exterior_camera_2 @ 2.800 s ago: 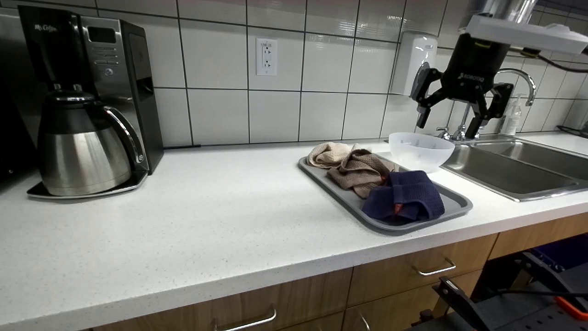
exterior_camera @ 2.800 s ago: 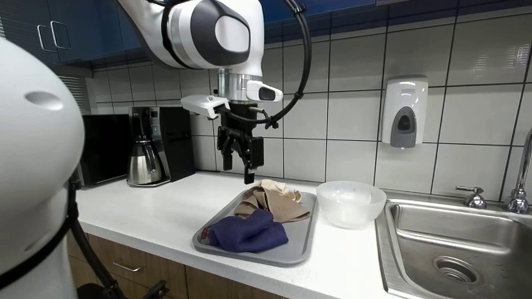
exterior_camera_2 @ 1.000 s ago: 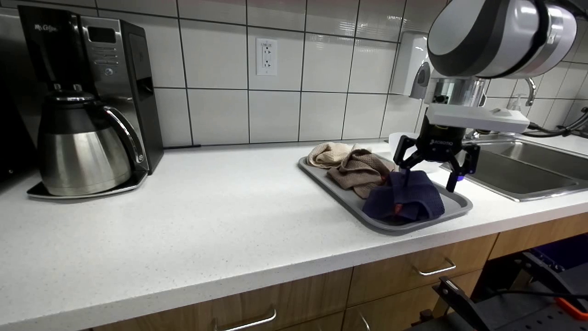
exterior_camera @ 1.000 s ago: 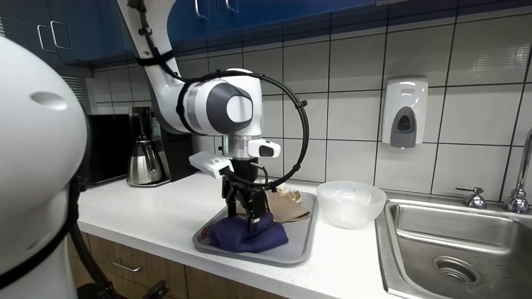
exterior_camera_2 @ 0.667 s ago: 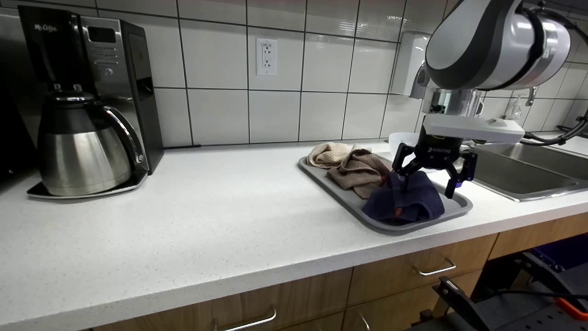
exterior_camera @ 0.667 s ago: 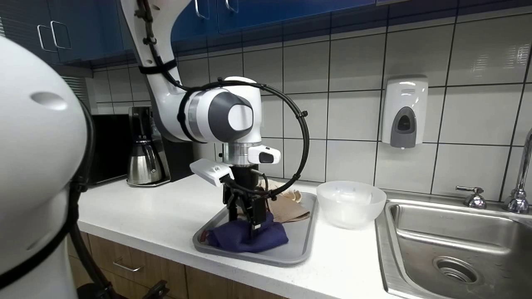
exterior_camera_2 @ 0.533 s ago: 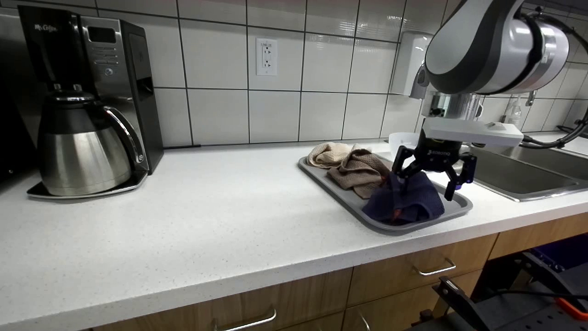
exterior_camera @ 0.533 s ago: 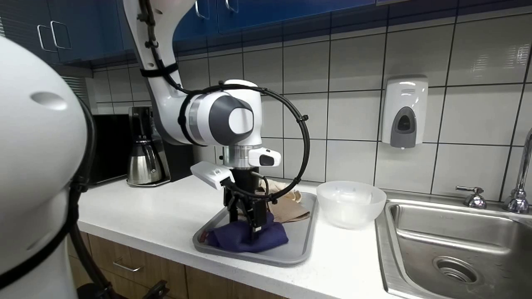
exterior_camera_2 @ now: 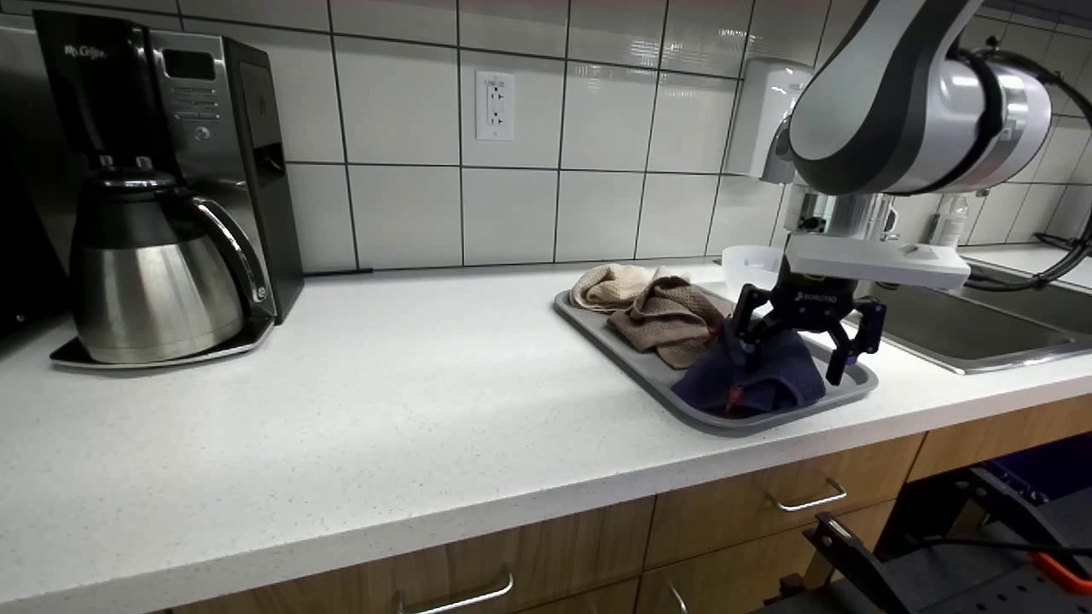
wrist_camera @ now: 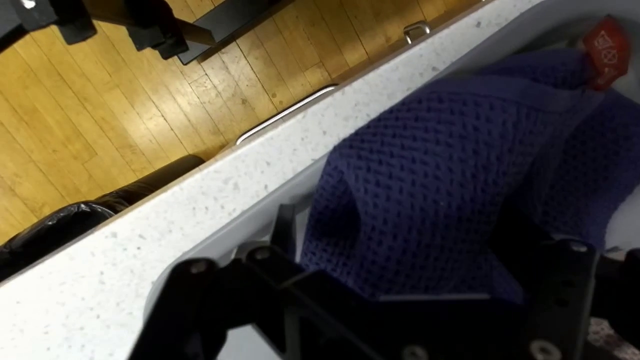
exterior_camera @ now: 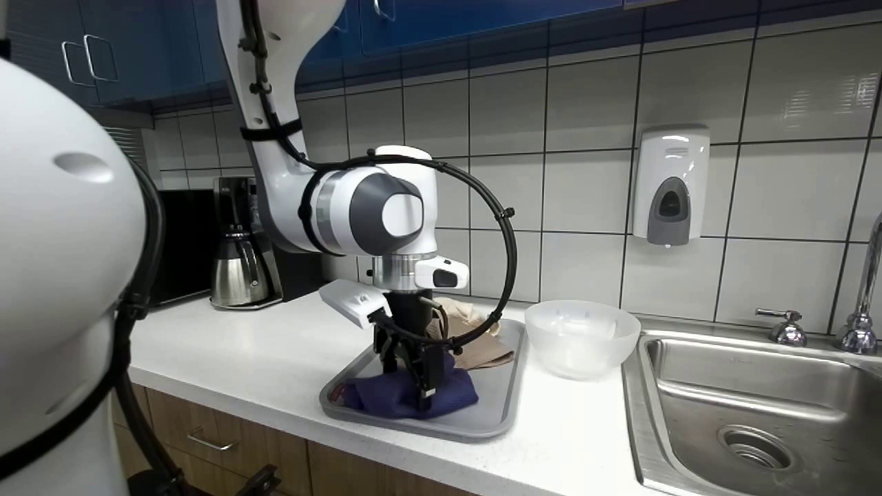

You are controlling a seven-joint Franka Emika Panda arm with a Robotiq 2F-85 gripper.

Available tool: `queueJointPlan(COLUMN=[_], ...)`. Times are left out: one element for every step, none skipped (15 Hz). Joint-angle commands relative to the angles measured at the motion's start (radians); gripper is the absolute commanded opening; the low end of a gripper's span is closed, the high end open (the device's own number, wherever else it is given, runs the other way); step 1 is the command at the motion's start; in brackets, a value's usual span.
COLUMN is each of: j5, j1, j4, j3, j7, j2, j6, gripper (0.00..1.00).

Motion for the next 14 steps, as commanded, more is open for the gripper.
queueJointPlan(j5=[0.001, 0.007, 0.013, 0.017, 0.022, 0.026, 0.031, 0.034, 0.043, 0.049, 0.054, 0.059, 0.063, 0.068], j1=[0.016, 0.017, 0.017, 0.018, 0.018, 0.018, 0.018, 0.018, 0.017, 0.017, 0.016, 0.016, 0.015, 0.015], j4=[0.001, 0.001, 0.001, 0.002, 0.002, 0.003, 0.003, 0.004, 0.004, 0.005, 0.006, 0.006, 0.007, 0.008], j3=[-0.016, -0.016, -0.017, -0.018, -0.018, -0.018, -0.017, -0.018, -0.018, -0.018, -0.019, -0.02, -0.02, -0.02], j7=[0.009, 0.005, 0.003, 0.0, -0.002, -0.004, -0.005, -0.005, -0.007, -0.007, -0.006, -0.006, -0.004, -0.005], j2=[0.013, 0.013, 0.013, 0.013, 0.012, 0.012, 0.012, 0.01, 0.008, 0.006, 0.004, -0.001, -0.005, -0.013], j6=[0.017, 0.016, 0.016, 0.017, 0.016, 0.016, 0.017, 0.016, 0.014, 0.015, 0.015, 0.013, 0.011, 0.006], gripper=[0.71, 0.64, 0.54, 0.47, 0.4, 0.31, 0.25, 0.16, 0.1, 0.02, 0.0, 0.0, 0.02, 0.03])
